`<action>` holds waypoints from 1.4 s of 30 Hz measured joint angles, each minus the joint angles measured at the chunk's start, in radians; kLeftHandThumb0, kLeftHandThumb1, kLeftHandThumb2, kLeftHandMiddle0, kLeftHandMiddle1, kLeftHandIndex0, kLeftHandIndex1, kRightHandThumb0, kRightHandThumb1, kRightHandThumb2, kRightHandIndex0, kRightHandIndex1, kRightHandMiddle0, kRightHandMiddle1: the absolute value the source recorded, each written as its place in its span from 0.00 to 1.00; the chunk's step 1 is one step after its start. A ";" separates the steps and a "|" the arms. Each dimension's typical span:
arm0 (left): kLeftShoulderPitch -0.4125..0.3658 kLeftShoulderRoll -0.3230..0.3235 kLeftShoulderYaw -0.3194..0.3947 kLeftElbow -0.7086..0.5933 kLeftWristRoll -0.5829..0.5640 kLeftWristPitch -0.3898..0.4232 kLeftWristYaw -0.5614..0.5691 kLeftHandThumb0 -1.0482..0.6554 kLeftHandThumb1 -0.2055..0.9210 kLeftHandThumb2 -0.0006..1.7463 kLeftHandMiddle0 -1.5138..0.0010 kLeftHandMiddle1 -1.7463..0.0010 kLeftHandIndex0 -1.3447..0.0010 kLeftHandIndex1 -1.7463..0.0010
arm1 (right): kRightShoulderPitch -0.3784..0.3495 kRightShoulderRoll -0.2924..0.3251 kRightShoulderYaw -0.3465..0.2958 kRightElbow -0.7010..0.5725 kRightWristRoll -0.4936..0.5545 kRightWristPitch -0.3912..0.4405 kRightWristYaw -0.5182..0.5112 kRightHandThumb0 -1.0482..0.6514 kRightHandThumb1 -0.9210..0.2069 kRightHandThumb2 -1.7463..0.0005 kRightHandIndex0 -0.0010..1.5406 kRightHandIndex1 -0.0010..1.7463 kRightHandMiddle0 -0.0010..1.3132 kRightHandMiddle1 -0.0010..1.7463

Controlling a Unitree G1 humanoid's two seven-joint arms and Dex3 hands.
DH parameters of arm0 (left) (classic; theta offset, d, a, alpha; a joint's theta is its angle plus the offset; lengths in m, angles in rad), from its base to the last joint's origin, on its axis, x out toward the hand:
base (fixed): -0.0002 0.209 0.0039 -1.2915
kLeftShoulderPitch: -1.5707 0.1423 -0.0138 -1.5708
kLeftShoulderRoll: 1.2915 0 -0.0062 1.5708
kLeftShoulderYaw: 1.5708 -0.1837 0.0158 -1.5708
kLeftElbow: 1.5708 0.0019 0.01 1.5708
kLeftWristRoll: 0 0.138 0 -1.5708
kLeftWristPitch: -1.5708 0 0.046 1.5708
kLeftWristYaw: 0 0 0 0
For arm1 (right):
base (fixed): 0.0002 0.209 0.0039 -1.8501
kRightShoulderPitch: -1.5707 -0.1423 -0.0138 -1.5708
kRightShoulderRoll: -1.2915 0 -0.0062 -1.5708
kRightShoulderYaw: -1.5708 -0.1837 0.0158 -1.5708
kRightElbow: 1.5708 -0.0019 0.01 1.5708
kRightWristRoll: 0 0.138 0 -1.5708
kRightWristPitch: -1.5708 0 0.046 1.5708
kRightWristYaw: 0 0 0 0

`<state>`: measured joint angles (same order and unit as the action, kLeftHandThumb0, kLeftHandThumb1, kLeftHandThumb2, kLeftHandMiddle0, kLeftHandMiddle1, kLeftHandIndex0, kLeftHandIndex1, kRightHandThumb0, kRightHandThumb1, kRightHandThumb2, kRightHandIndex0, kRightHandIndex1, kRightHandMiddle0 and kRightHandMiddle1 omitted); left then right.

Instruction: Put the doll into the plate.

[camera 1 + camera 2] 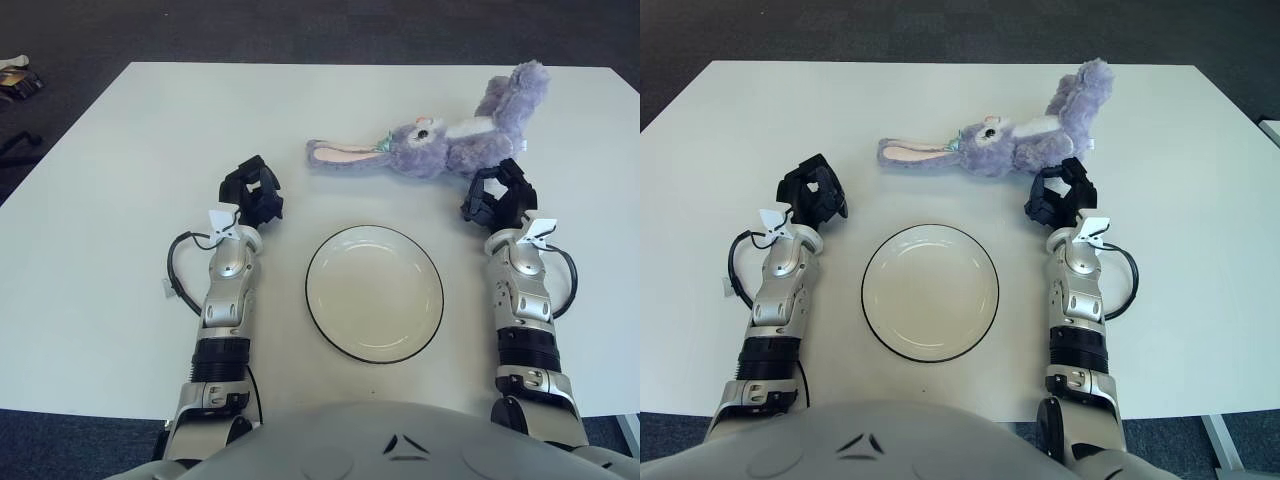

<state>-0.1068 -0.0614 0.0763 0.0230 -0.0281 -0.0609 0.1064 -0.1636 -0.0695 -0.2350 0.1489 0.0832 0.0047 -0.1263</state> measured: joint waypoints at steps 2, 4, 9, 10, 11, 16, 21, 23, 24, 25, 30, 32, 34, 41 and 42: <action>-0.001 0.000 0.000 0.001 0.001 0.000 0.000 0.32 0.86 0.55 0.11 0.00 0.21 0.00 | 0.011 0.001 0.003 -0.024 -0.018 0.004 -0.018 0.35 0.47 0.30 0.79 1.00 0.42 1.00; -0.003 0.000 0.000 0.003 0.002 0.000 0.000 0.32 0.86 0.55 0.11 0.00 0.21 0.00 | 0.026 0.002 0.004 -0.053 -0.029 0.019 -0.036 0.35 0.46 0.31 0.78 1.00 0.42 1.00; -0.005 0.000 0.002 0.008 0.002 0.000 0.000 0.32 0.86 0.54 0.11 0.00 0.20 0.00 | 0.058 0.005 -0.002 -0.146 -0.034 0.055 -0.064 0.36 0.43 0.33 0.75 1.00 0.40 1.00; -0.005 0.000 0.002 0.008 0.002 0.000 0.000 0.32 0.86 0.54 0.11 0.00 0.20 0.00 | 0.067 0.006 -0.003 -0.164 -0.034 0.064 -0.068 0.36 0.43 0.33 0.74 1.00 0.39 1.00; -0.005 0.001 0.003 0.009 0.002 0.001 0.000 0.32 0.86 0.54 0.11 0.00 0.20 0.00 | 0.072 0.008 -0.005 -0.178 -0.035 0.071 -0.073 0.36 0.42 0.34 0.73 1.00 0.39 1.00; -0.004 0.001 0.007 0.014 0.002 0.001 0.000 0.32 0.86 0.54 0.10 0.00 0.19 0.00 | 0.086 0.008 -0.023 -0.220 -0.040 0.073 -0.099 0.36 0.40 0.35 0.70 1.00 0.38 1.00; -0.005 0.001 0.009 0.017 0.002 0.000 0.000 0.32 0.86 0.54 0.10 0.00 0.19 0.00 | 0.089 0.006 -0.044 -0.230 -0.059 0.061 -0.119 0.36 0.39 0.36 0.67 1.00 0.37 1.00; -0.006 0.002 0.010 0.017 0.000 0.000 -0.001 0.32 0.86 0.54 0.10 0.00 0.20 0.00 | 0.090 0.001 -0.049 -0.230 -0.072 0.052 -0.125 0.37 0.38 0.37 0.65 1.00 0.36 1.00; -0.007 0.002 0.011 0.017 -0.001 0.000 -0.001 0.32 0.85 0.54 0.10 0.00 0.20 0.00 | 0.090 -0.003 -0.050 -0.230 -0.079 0.049 -0.127 0.37 0.37 0.38 0.64 1.00 0.36 1.00; -0.007 0.003 0.011 0.018 -0.002 0.000 -0.001 0.32 0.85 0.54 0.10 0.00 0.20 0.00 | 0.091 -0.013 -0.050 -0.231 -0.094 0.048 -0.128 0.37 0.37 0.38 0.62 1.00 0.35 1.00; -0.007 0.004 0.012 0.018 -0.002 0.000 -0.001 0.33 0.85 0.54 0.11 0.00 0.20 0.00 | 0.091 -0.066 -0.051 -0.257 -0.122 0.074 -0.104 0.37 0.34 0.40 0.58 1.00 0.34 1.00; -0.007 0.004 0.013 0.018 -0.002 -0.001 -0.001 0.33 0.85 0.55 0.11 0.00 0.20 0.00 | 0.090 -0.091 -0.051 -0.274 -0.130 0.094 -0.087 0.37 0.33 0.41 0.57 1.00 0.33 1.00; -0.007 0.006 0.014 0.018 -0.002 -0.001 -0.001 0.33 0.85 0.55 0.11 0.00 0.20 0.00 | 0.086 -0.118 -0.051 -0.285 -0.135 0.111 -0.068 0.38 0.31 0.43 0.53 1.00 0.32 1.00; -0.007 0.015 0.013 0.019 -0.001 -0.001 -0.002 0.32 0.85 0.55 0.11 0.00 0.20 0.00 | 0.067 -0.177 -0.055 -0.291 -0.138 0.152 -0.022 0.57 0.47 0.29 0.41 0.99 0.27 1.00; -0.007 0.016 0.013 0.019 -0.001 -0.001 -0.002 0.32 0.85 0.55 0.11 0.00 0.20 0.00 | 0.066 -0.180 -0.055 -0.291 -0.138 0.154 -0.019 0.59 0.46 0.30 0.39 0.97 0.27 1.00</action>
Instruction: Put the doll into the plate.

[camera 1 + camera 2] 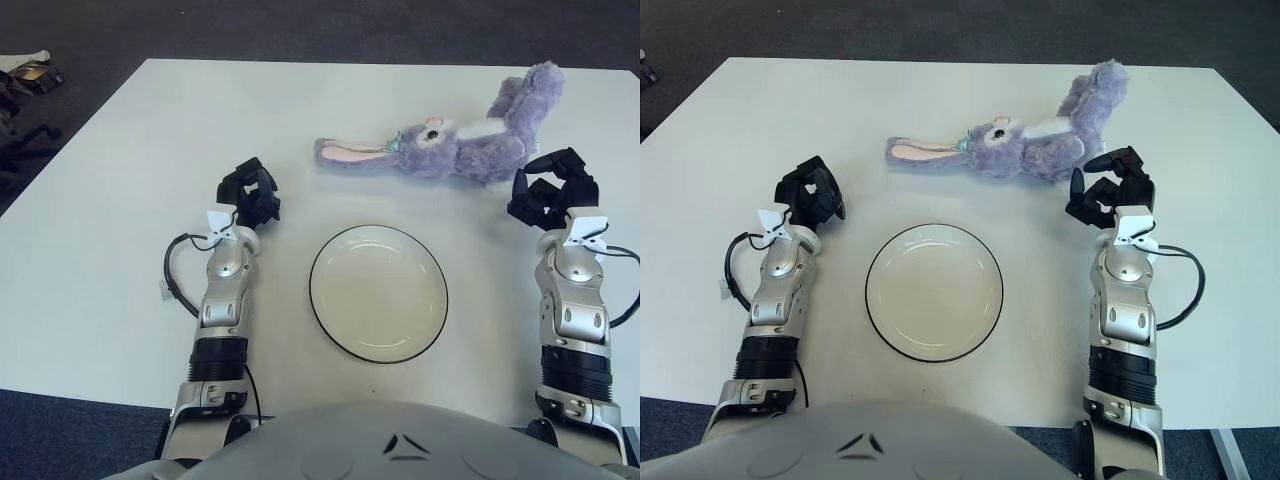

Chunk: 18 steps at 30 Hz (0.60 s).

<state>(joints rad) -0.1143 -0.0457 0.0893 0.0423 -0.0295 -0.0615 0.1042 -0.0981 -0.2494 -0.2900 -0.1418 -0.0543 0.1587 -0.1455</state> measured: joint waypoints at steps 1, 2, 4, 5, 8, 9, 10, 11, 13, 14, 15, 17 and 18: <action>0.000 0.001 0.000 0.001 0.000 0.000 0.000 0.32 0.85 0.55 0.11 0.00 0.20 0.00 | -0.001 -0.003 0.000 0.000 0.000 0.002 0.004 0.59 0.44 0.32 0.37 0.96 0.27 1.00; -0.001 0.002 0.000 0.002 0.000 0.000 0.000 0.32 0.85 0.55 0.11 0.00 0.20 0.00 | -0.002 -0.007 0.000 0.000 0.000 0.003 0.012 0.60 0.40 0.36 0.34 0.95 0.26 1.00; -0.001 0.004 0.000 0.004 0.000 0.000 0.000 0.32 0.85 0.55 0.11 0.00 0.21 0.00 | -0.006 -0.017 0.001 0.000 0.000 0.003 0.029 0.61 0.34 0.42 0.30 0.92 0.25 1.00; -0.002 0.004 0.000 0.005 0.000 0.000 0.000 0.32 0.85 0.55 0.11 0.00 0.21 0.00 | -0.008 -0.022 0.001 0.000 0.000 0.003 0.035 0.61 0.32 0.43 0.29 0.92 0.24 1.00; -0.004 0.005 0.000 0.008 0.000 0.000 0.000 0.32 0.85 0.55 0.11 0.00 0.21 0.00 | -0.017 -0.038 0.001 0.000 0.000 -0.003 0.052 0.61 0.24 0.51 0.24 0.90 0.22 1.00; -0.005 0.005 0.000 0.009 -0.001 0.000 -0.001 0.32 0.85 0.55 0.11 0.00 0.20 0.00 | -0.020 -0.042 0.002 0.001 -0.002 -0.009 0.054 0.61 0.19 0.55 0.22 0.90 0.20 1.00; -0.006 0.006 0.001 0.011 -0.001 0.000 -0.001 0.32 0.85 0.54 0.11 0.00 0.20 0.00 | -0.024 -0.047 0.003 0.001 -0.005 -0.015 0.059 0.61 0.17 0.57 0.20 0.90 0.19 1.00; -0.006 0.006 0.001 0.012 -0.002 0.000 -0.001 0.32 0.85 0.54 0.11 0.00 0.20 0.00 | -0.028 -0.053 0.004 0.001 -0.009 -0.020 0.062 0.61 0.15 0.59 0.20 0.90 0.19 1.00; -0.010 0.005 0.002 0.016 -0.002 0.000 -0.001 0.32 0.85 0.54 0.11 0.00 0.20 0.00 | -0.038 -0.068 0.009 0.001 -0.022 -0.032 0.067 0.61 0.06 0.67 0.18 0.89 0.16 0.99; -0.012 0.005 0.002 0.019 -0.002 0.000 -0.001 0.32 0.85 0.54 0.11 0.00 0.20 0.00 | -0.041 -0.075 0.011 0.001 -0.032 -0.036 0.069 0.61 0.05 0.68 0.17 0.89 0.15 0.99; -0.014 0.005 0.002 0.022 -0.002 0.000 -0.001 0.32 0.85 0.54 0.11 0.00 0.20 0.00 | -0.044 -0.087 0.015 0.001 -0.048 -0.043 0.069 0.61 0.03 0.70 0.17 0.89 0.14 0.99; -0.018 0.005 0.003 0.027 -0.002 0.000 -0.001 0.32 0.85 0.54 0.11 0.00 0.20 0.00 | -0.049 -0.101 0.020 0.001 -0.067 -0.053 0.069 0.54 0.02 0.72 0.14 0.84 0.16 0.98; -0.021 0.005 0.004 0.032 -0.002 0.000 -0.001 0.32 0.85 0.54 0.11 0.00 0.20 0.00 | -0.052 -0.111 0.025 0.003 -0.085 -0.063 0.067 0.49 0.01 0.73 0.12 0.81 0.18 0.97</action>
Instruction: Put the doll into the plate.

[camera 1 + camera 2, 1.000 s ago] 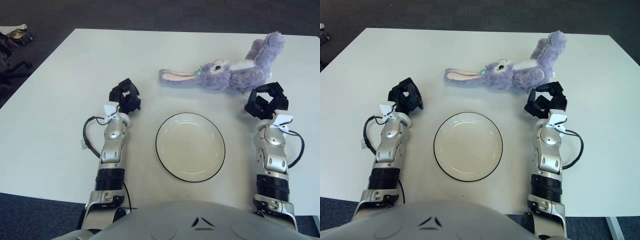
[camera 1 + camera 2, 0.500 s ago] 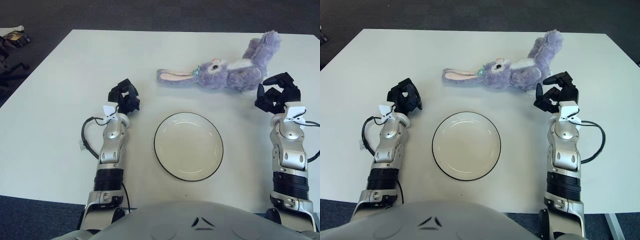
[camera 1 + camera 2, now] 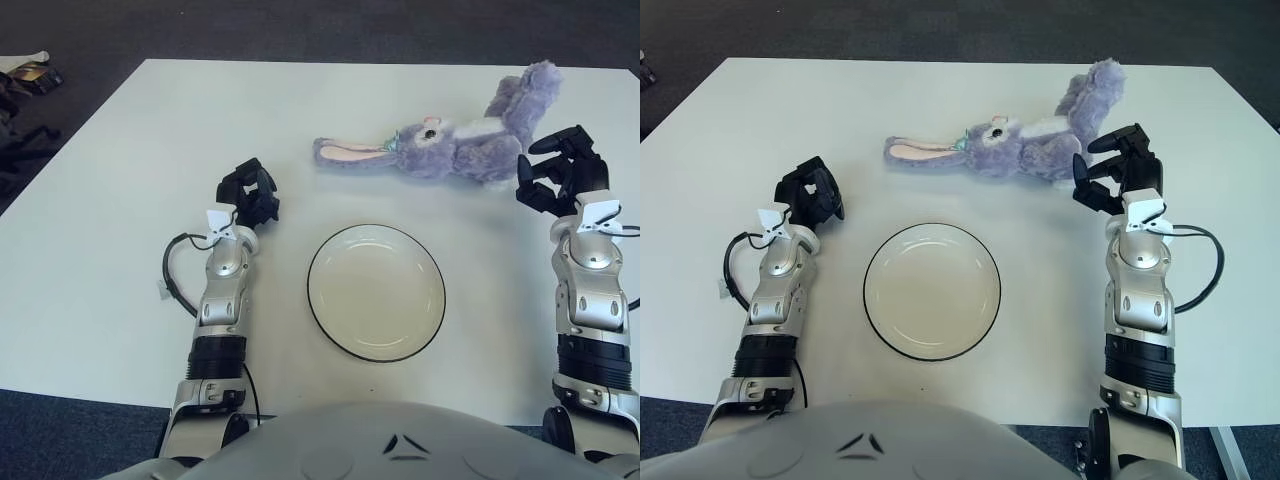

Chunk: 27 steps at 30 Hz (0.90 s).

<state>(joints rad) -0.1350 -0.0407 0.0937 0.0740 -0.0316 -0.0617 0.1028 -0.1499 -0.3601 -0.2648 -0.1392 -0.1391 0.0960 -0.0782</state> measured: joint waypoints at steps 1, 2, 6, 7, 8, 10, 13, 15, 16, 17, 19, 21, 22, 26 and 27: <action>-0.002 0.000 0.001 0.003 0.000 0.000 0.000 0.32 0.85 0.54 0.10 0.00 0.20 0.00 | -0.002 -0.006 0.003 0.001 -0.008 -0.006 -0.001 0.47 0.09 0.69 0.11 0.79 0.14 0.94; -0.004 0.001 0.002 0.006 0.000 0.000 0.000 0.32 0.85 0.54 0.10 0.00 0.20 0.00 | -0.005 -0.013 0.008 0.003 -0.021 -0.014 -0.003 0.43 0.23 0.58 0.10 0.75 0.09 0.89; -0.011 0.001 0.005 0.014 -0.002 -0.005 -0.005 0.32 0.85 0.54 0.10 0.00 0.19 0.00 | -0.012 -0.038 0.025 0.008 -0.081 -0.049 -0.009 0.35 0.44 0.43 0.07 0.70 0.02 0.82; -0.012 0.001 0.005 0.016 -0.003 -0.008 -0.006 0.32 0.85 0.54 0.10 0.00 0.20 0.00 | -0.014 -0.044 0.029 0.008 -0.095 -0.053 -0.012 0.32 0.46 0.43 0.07 0.69 0.01 0.80; -0.014 0.002 0.005 0.020 -0.005 -0.011 -0.009 0.32 0.85 0.54 0.10 0.00 0.20 0.00 | -0.017 -0.051 0.035 0.008 -0.123 -0.054 -0.020 0.32 0.46 0.43 0.08 0.68 0.01 0.80; -0.020 0.003 0.007 0.030 -0.012 -0.017 -0.019 0.32 0.85 0.55 0.10 0.00 0.20 0.00 | -0.023 -0.066 0.049 0.007 -0.178 -0.051 -0.033 0.27 0.46 0.45 0.09 0.64 0.00 0.77; -0.033 0.007 0.014 0.051 -0.025 -0.029 -0.034 0.32 0.85 0.55 0.10 0.00 0.21 0.00 | -0.044 -0.090 0.077 -0.020 -0.285 -0.011 -0.045 0.22 0.42 0.49 0.11 0.61 0.00 0.72; -0.039 0.009 0.017 0.062 -0.030 -0.036 -0.039 0.32 0.85 0.55 0.10 0.00 0.21 0.00 | -0.057 -0.104 0.090 -0.041 -0.329 0.010 -0.043 0.17 0.35 0.54 0.11 0.58 0.00 0.68; -0.045 0.010 0.018 0.070 -0.032 -0.041 -0.041 0.33 0.85 0.55 0.10 0.00 0.21 0.00 | -0.064 -0.116 0.097 -0.053 -0.355 0.022 -0.036 0.15 0.32 0.57 0.11 0.55 0.00 0.65; -0.049 0.010 0.018 0.076 -0.032 -0.043 -0.042 0.33 0.85 0.55 0.10 0.00 0.21 0.00 | -0.067 -0.127 0.100 -0.062 -0.370 0.029 -0.029 0.14 0.31 0.59 0.11 0.54 0.00 0.64; -0.056 0.010 0.018 0.086 -0.033 -0.050 -0.043 0.33 0.85 0.55 0.10 0.00 0.21 0.00 | -0.071 -0.152 0.108 -0.076 -0.401 0.045 -0.007 0.12 0.28 0.62 0.10 0.51 0.00 0.61; -0.060 0.010 0.018 0.092 -0.032 -0.054 -0.043 0.33 0.85 0.55 0.10 0.00 0.20 0.00 | -0.072 -0.177 0.116 -0.086 -0.428 0.058 0.019 0.11 0.28 0.63 0.10 0.49 0.00 0.59; -0.061 0.010 0.018 0.094 -0.032 -0.056 -0.043 0.33 0.85 0.55 0.10 0.00 0.20 0.00 | -0.072 -0.188 0.118 -0.090 -0.437 0.064 0.031 0.11 0.28 0.64 0.09 0.48 0.00 0.57; -0.065 0.012 0.016 0.102 -0.032 -0.059 -0.048 0.32 0.84 0.55 0.10 0.00 0.20 0.00 | -0.071 -0.228 0.129 -0.102 -0.480 0.091 0.086 0.10 0.31 0.64 0.06 0.45 0.00 0.51; -0.067 0.012 0.015 0.103 -0.033 -0.059 -0.050 0.32 0.84 0.55 0.10 0.00 0.20 0.00 | -0.071 -0.236 0.131 -0.107 -0.488 0.100 0.100 0.10 0.31 0.64 0.05 0.45 0.00 0.50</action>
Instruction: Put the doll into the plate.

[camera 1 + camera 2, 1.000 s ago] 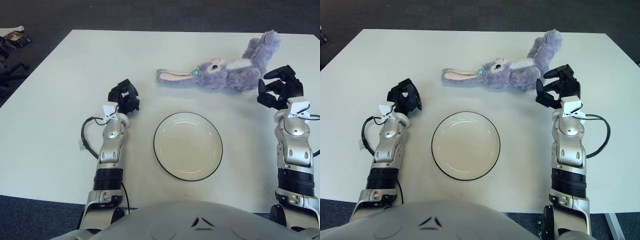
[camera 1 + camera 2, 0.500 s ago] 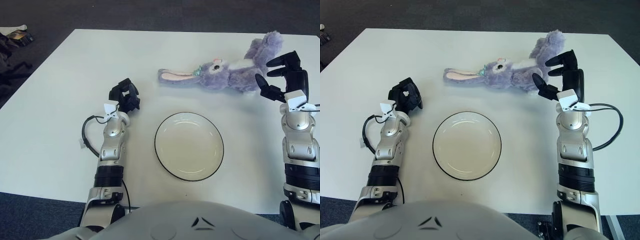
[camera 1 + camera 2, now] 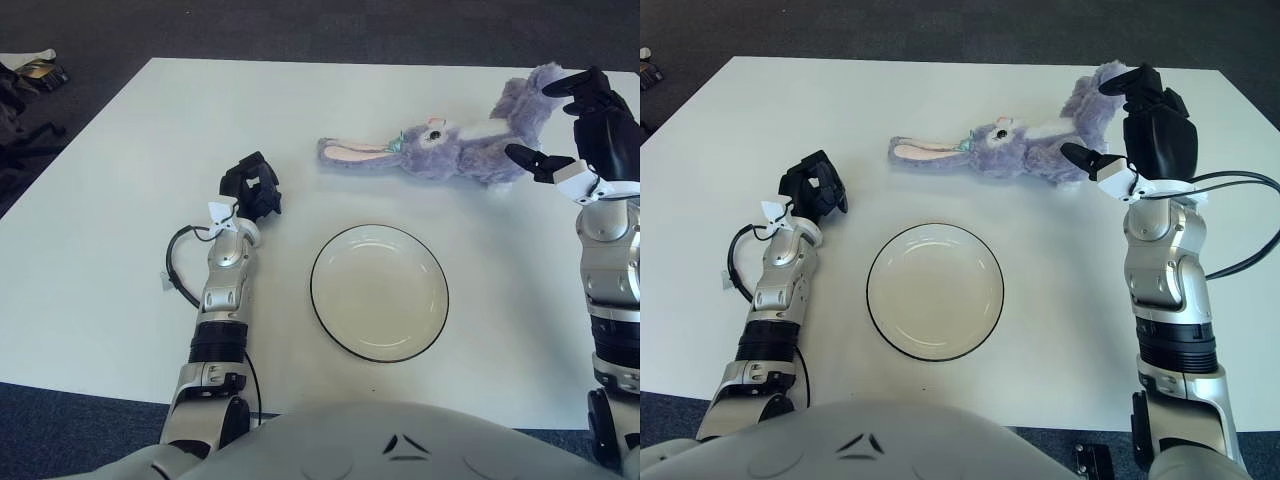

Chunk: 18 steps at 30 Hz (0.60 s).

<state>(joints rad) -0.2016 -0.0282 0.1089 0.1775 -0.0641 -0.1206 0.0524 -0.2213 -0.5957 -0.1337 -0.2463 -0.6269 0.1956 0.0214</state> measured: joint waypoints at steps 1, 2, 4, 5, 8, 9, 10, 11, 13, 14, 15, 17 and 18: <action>-0.002 0.001 -0.001 0.002 0.000 0.000 -0.004 0.32 0.84 0.55 0.10 0.00 0.20 0.00 | 0.000 -0.009 0.003 -0.008 -0.012 0.013 0.019 0.10 0.32 0.64 0.04 0.44 0.00 0.49; -0.003 0.002 -0.001 0.005 -0.001 0.000 -0.008 0.32 0.84 0.55 0.10 0.00 0.20 0.00 | 0.000 -0.017 0.005 -0.018 -0.022 0.027 0.037 0.10 0.32 0.64 0.03 0.43 0.00 0.48; -0.006 0.003 -0.002 0.009 -0.004 0.000 -0.016 0.32 0.84 0.55 0.10 0.00 0.20 0.00 | -0.003 -0.027 0.006 -0.035 -0.033 0.048 0.065 0.10 0.33 0.64 0.02 0.42 0.00 0.46; -0.007 0.004 -0.002 0.011 -0.005 0.000 -0.018 0.32 0.83 0.55 0.10 0.00 0.21 0.00 | -0.007 -0.030 0.007 -0.039 -0.035 0.055 0.075 0.10 0.33 0.64 0.01 0.41 0.00 0.45; -0.010 0.005 -0.003 0.016 -0.006 0.000 -0.024 0.32 0.83 0.55 0.11 0.00 0.21 0.00 | -0.023 -0.042 0.009 -0.042 -0.040 0.077 0.106 0.10 0.35 0.63 0.00 0.39 0.00 0.44; -0.011 0.005 -0.003 0.017 -0.006 0.000 -0.026 0.32 0.83 0.55 0.11 0.00 0.21 0.00 | -0.030 -0.044 0.010 -0.042 -0.043 0.083 0.115 0.10 0.36 0.62 0.00 0.38 0.00 0.43; -0.011 0.004 -0.003 0.019 -0.006 0.000 -0.026 0.32 0.83 0.55 0.11 0.00 0.22 0.00 | -0.036 -0.046 0.010 -0.042 -0.045 0.087 0.120 0.10 0.37 0.62 0.00 0.38 0.00 0.43; -0.012 0.004 -0.003 0.020 -0.006 0.000 -0.026 0.33 0.83 0.55 0.11 0.00 0.22 0.00 | -0.043 -0.049 0.011 -0.041 -0.046 0.088 0.126 0.10 0.37 0.62 0.00 0.37 0.00 0.43; -0.014 0.003 -0.004 0.022 -0.006 0.000 -0.026 0.32 0.83 0.55 0.11 0.00 0.22 0.00 | -0.060 -0.051 0.018 -0.039 -0.047 0.089 0.137 0.10 0.38 0.61 0.01 0.37 0.00 0.42; -0.014 0.003 -0.004 0.023 -0.006 0.000 -0.026 0.33 0.82 0.55 0.11 0.00 0.23 0.00 | -0.071 -0.052 0.024 -0.038 -0.048 0.090 0.143 0.10 0.38 0.61 0.01 0.37 0.00 0.42; -0.015 0.003 -0.004 0.024 -0.006 0.000 -0.026 0.33 0.82 0.55 0.12 0.00 0.23 0.00 | -0.082 -0.053 0.029 -0.037 -0.048 0.089 0.149 0.10 0.39 0.61 0.01 0.37 0.00 0.42; -0.016 0.003 -0.004 0.024 -0.006 0.000 -0.026 0.33 0.82 0.55 0.12 0.00 0.23 0.00 | -0.101 -0.057 0.039 -0.037 -0.048 0.083 0.158 0.10 0.39 0.61 0.01 0.37 0.00 0.42; -0.016 0.003 -0.004 0.024 -0.006 0.000 -0.026 0.33 0.82 0.55 0.12 0.00 0.24 0.00 | -0.110 -0.058 0.044 -0.037 -0.048 0.079 0.162 0.10 0.39 0.61 0.02 0.37 0.00 0.41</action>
<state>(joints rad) -0.2175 -0.0256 0.1048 0.2017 -0.0701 -0.1207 0.0260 -0.3311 -0.6542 -0.0896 -0.2830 -0.6746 0.2751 0.1833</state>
